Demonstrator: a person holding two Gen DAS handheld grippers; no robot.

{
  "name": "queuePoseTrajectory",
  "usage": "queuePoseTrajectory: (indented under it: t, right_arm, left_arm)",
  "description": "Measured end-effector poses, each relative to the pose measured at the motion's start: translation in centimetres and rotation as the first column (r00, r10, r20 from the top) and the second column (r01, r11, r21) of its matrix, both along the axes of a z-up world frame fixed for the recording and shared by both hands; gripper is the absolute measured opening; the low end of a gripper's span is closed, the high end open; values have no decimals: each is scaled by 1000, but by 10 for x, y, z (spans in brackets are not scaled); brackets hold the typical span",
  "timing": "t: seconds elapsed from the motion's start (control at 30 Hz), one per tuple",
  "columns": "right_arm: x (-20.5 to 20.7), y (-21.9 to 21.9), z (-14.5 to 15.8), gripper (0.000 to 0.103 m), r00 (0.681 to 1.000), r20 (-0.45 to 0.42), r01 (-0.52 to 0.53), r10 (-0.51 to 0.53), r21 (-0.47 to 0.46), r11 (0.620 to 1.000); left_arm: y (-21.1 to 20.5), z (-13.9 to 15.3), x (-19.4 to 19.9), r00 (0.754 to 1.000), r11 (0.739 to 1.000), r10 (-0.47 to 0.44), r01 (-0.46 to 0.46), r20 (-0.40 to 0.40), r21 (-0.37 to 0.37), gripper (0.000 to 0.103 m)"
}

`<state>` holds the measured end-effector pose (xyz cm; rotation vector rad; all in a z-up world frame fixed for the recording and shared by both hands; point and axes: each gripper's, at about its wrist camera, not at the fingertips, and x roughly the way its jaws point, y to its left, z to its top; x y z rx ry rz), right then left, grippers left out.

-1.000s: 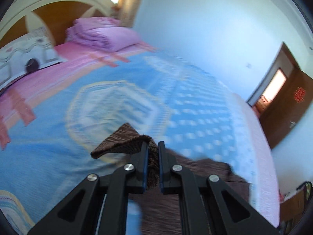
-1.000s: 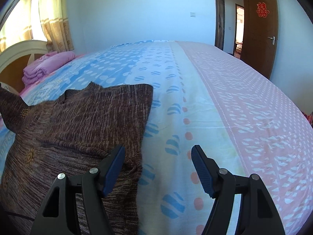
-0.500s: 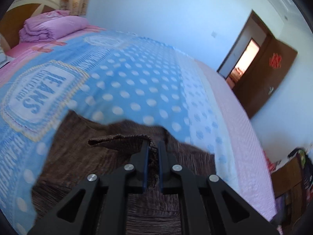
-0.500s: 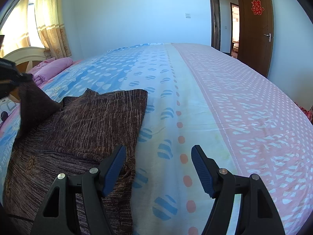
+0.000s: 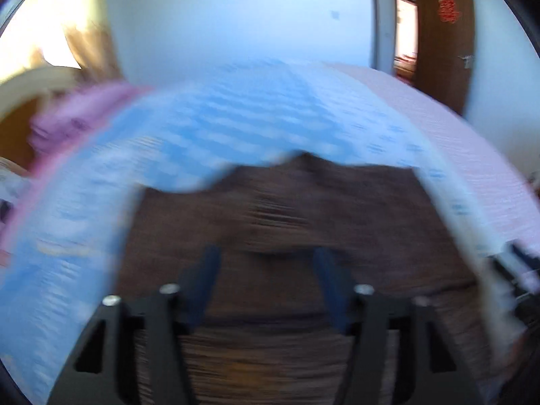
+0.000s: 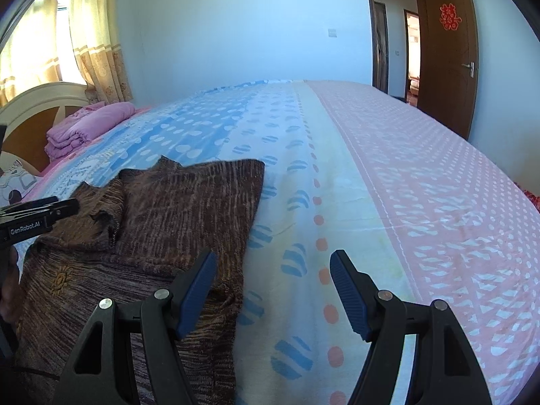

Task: Fold small clothes
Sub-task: 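Fold the held sleeve over the sweater body with the left gripper, release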

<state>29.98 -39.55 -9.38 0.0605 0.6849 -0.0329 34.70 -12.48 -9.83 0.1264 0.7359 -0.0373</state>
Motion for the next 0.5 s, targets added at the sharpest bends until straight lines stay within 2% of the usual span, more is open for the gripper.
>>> queuePoseTrajectory:
  t: [0.07, 0.13, 0.23, 0.3, 0.37, 0.43, 0.5]
  right_arm:
    - [-4, 4, 7, 70, 999, 26, -21, 21, 9, 1000]
    - [-5, 10, 14, 70, 998, 32, -62, 60, 47, 997]
    - [3, 29, 21, 70, 992, 7, -123, 122, 78, 989]
    - [16, 55, 24, 70, 981, -43, -187, 190, 55, 981]
    - [32, 79, 23, 70, 964, -112, -239, 243, 44, 970]
    - [54, 107, 22, 70, 939, -172, -291, 298, 61, 955]
    - [76, 139, 17, 70, 927, -200, -324, 318, 4, 946]
  left_arm:
    - [40, -4, 8, 995, 990, 98, -100, 22, 105, 65]
    - [79, -15, 20, 983, 969, 185, -181, -6, 169, 65]
    - [119, -38, 34, 960, 946, 272, -255, -63, 199, 65]
    - [135, -54, 40, 955, 948, 275, -251, -107, 197, 69]
    - [134, -54, 38, 959, 949, 270, -250, -87, 193, 70]
    - [126, -55, 40, 962, 942, 264, -240, -73, 235, 70]
    - [127, -57, 37, 961, 941, 267, -245, -66, 235, 71]
